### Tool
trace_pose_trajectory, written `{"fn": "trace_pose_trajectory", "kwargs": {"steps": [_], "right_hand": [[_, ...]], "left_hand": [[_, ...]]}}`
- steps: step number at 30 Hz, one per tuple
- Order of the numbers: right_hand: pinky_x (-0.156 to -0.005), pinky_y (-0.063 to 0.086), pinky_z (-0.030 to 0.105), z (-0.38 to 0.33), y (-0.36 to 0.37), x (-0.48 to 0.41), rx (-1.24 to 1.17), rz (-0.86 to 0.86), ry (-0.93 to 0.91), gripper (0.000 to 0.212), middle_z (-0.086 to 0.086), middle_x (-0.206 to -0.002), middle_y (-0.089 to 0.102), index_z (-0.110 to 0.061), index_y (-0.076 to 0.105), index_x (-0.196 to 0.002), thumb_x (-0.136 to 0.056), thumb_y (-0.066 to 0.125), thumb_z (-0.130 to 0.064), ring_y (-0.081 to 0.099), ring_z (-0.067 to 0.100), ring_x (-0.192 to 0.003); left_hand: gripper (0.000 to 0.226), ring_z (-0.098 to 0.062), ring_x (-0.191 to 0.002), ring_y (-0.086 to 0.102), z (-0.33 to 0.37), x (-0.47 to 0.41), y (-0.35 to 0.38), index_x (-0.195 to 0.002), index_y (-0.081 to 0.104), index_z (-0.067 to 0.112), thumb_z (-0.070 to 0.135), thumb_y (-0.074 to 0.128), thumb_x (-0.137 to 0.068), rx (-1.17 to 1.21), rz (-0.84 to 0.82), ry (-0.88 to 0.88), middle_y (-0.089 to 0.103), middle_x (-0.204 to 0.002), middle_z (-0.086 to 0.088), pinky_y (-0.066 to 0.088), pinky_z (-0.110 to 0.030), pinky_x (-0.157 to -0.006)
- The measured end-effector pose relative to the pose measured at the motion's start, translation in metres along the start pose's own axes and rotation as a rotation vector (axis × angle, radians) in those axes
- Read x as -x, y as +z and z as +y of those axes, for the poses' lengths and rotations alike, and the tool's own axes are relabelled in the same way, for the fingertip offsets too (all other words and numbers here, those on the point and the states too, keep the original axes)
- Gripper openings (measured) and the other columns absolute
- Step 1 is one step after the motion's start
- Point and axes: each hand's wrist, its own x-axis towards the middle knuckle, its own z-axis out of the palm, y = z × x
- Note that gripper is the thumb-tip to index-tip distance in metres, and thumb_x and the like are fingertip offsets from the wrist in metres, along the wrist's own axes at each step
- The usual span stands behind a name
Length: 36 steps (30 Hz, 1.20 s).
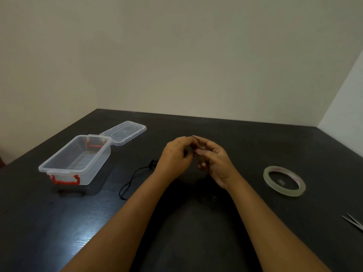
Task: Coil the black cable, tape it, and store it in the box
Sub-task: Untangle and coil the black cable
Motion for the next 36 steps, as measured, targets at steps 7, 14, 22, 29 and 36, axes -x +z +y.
{"fn": "trace_pose_trajectory", "kwargs": {"steps": [7,14,22,29,36], "right_hand": [[-0.064,0.046,0.029,-0.001,-0.004,-0.002,-0.148,-0.063,0.138,0.031,0.0,-0.057,0.046,-0.006,0.067,-0.112,-0.098,0.043,-0.022,0.042,0.009,-0.047],[-0.062,0.051,0.027,-0.004,-0.004,-0.003,-0.021,0.024,0.165,0.016,0.0,-0.065,0.053,-0.011,0.062,-0.092,-0.098,0.048,-0.016,0.057,0.01,-0.06],[-0.084,0.051,0.041,-0.008,-0.005,-0.003,-0.461,0.008,0.121,0.015,0.005,-0.086,0.068,-0.014,0.061,-0.082,-0.091,0.049,-0.014,0.064,0.019,-0.092],[-0.07,0.044,0.028,-0.006,-0.006,-0.005,-0.362,0.199,0.047,0.02,-0.006,-0.055,0.05,-0.015,0.069,-0.098,-0.094,0.049,-0.012,0.05,0.008,-0.062],[-0.063,0.04,0.027,0.0,0.001,-0.004,0.242,0.078,0.068,0.043,-0.005,-0.056,0.042,-0.036,0.046,-0.135,-0.098,0.049,-0.014,0.038,0.006,-0.052]], "left_hand": [[0.016,-0.005,-0.073,0.058,-0.009,0.004,0.004,-0.096,0.063,0.022,0.009,0.06,-0.087,-0.002,-0.081,-0.041,0.06,-0.09,0.009,0.049,-0.024,-0.071],[0.011,-0.006,-0.077,0.063,-0.01,0.001,0.011,-0.086,0.056,0.019,0.01,0.061,-0.088,0.126,0.095,-0.107,0.064,-0.081,0.009,0.055,-0.026,-0.069],[0.009,-0.019,-0.083,0.068,-0.005,-0.004,0.001,-0.086,0.058,0.017,0.012,0.066,-0.086,0.679,0.325,-0.487,0.071,-0.087,-0.005,0.054,-0.029,-0.066],[0.013,-0.014,-0.08,0.059,-0.006,-0.006,0.003,-0.089,0.063,0.02,0.01,0.054,-0.093,0.55,0.337,-0.541,0.062,-0.089,-0.001,0.057,-0.031,-0.064],[0.013,-0.016,-0.065,0.057,-0.009,-0.004,0.001,-0.095,0.06,0.013,0.018,0.048,-0.097,0.658,0.19,-0.583,0.056,-0.077,-0.004,0.05,-0.028,-0.056]]}}
